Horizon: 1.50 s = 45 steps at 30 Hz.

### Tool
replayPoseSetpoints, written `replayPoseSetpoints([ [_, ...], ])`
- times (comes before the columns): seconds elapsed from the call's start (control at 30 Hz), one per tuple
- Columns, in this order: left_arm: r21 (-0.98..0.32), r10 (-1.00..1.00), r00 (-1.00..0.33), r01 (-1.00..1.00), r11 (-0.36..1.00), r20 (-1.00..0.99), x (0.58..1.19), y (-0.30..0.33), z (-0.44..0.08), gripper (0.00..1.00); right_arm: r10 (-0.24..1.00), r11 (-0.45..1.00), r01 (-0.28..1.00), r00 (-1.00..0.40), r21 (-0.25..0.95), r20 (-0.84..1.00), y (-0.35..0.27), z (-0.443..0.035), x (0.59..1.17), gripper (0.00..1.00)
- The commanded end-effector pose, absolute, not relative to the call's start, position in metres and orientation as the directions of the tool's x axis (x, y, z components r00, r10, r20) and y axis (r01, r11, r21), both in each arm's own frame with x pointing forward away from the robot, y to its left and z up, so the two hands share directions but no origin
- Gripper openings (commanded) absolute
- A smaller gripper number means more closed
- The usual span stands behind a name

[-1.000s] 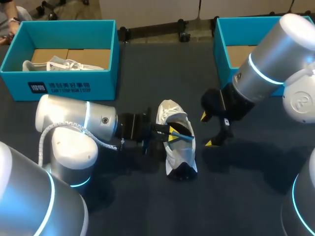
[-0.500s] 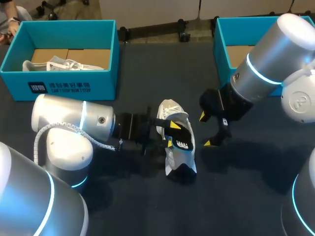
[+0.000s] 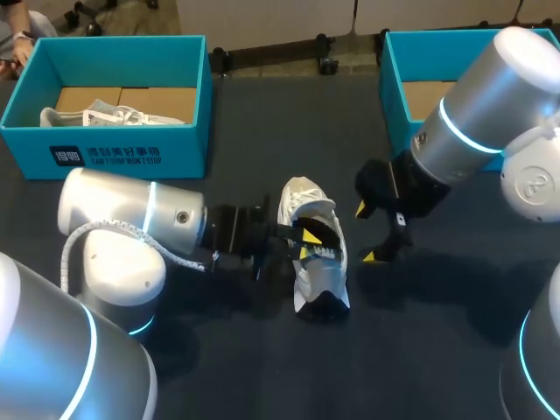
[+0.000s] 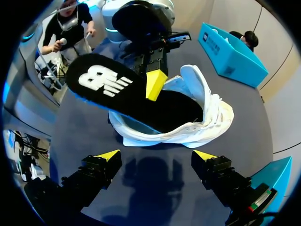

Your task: Take the shoe out of the shoebox, open the shoe tongue, remove and reinsert the insole, then place the shoe into the shoebox

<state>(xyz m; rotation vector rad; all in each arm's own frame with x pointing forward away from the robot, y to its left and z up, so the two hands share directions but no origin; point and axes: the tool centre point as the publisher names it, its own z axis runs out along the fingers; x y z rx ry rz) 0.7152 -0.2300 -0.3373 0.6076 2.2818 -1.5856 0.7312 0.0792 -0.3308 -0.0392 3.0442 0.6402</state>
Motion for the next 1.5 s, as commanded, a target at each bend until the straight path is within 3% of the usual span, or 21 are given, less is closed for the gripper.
replayPoseSetpoints([
  [0.03,-0.8,0.179,-0.863,0.506,0.322,-0.473,0.724,-0.237,-0.346,0.0,-0.017,0.914,-0.033,-0.999,0.405,-0.043,0.077,-0.331,0.731,1.0],
  [0.53,-0.771,0.172,-0.853,0.52,0.368,-0.493,0.735,-0.234,-0.357,0.0,-0.021,0.911,-0.04,-0.998,0.41,-0.051,0.077,-0.329,0.733,1.0],
  [0.6,-0.777,0.162,-0.852,0.521,0.353,-0.497,0.734,-0.235,-0.35,0.45,-0.021,0.912,-0.04,-0.998,0.409,-0.051,0.076,-0.329,0.733,1.0],
  [0.7,-0.783,0.158,-0.851,0.524,0.334,-0.502,0.73,-0.235,-0.34,0.6,-0.021,0.912,-0.04,-0.999,0.408,-0.05,0.076,-0.329,0.732,1.0],
  [0.93,-0.79,0.169,-0.845,0.535,0.301,-0.508,0.719,-0.234,-0.322,0.44,-0.02,0.912,-0.04,-0.998,0.407,-0.053,0.075,-0.327,0.73,1.0],
  [1.0,-0.794,0.175,-0.847,0.532,0.296,-0.502,0.716,-0.235,-0.324,0.3,-0.019,0.913,-0.039,-0.998,0.407,-0.054,0.073,-0.327,0.73,1.0],
  [1.03,-0.795,0.177,-0.848,0.53,0.296,-0.5,0.715,-0.235,-0.325,0.28,-0.018,0.913,-0.039,-0.998,0.407,-0.054,0.073,-0.327,0.73,1.0],
  [1.1,-0.797,0.191,-0.85,0.527,0.296,-0.491,0.713,-0.238,-0.33,0.0,-0.018,0.913,-0.038,-0.998,0.406,-0.053,0.073,-0.327,0.729,1.0],
  [1.5,-0.733,0.223,-0.795,0.607,0.307,-0.564,0.724,-0.245,-0.349,0.0,-0.023,0.915,-0.041,-0.999,0.401,-0.049,0.069,-0.326,0.728,1.0],
])
